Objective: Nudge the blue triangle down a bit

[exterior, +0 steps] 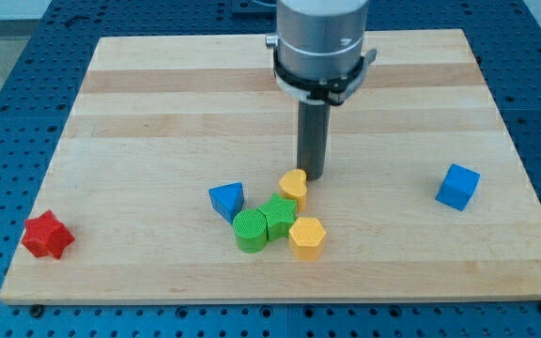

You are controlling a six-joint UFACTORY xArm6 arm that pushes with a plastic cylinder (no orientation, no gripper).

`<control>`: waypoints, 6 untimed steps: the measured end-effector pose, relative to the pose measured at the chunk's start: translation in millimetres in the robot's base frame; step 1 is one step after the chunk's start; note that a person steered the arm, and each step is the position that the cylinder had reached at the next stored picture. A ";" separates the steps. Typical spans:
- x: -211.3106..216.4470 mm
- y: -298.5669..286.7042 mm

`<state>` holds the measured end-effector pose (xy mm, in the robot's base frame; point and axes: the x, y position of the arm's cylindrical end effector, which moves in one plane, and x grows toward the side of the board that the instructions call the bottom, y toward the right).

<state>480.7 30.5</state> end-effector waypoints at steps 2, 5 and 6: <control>-3.8 -19.1; 7.9 -132.0; 44.5 -132.0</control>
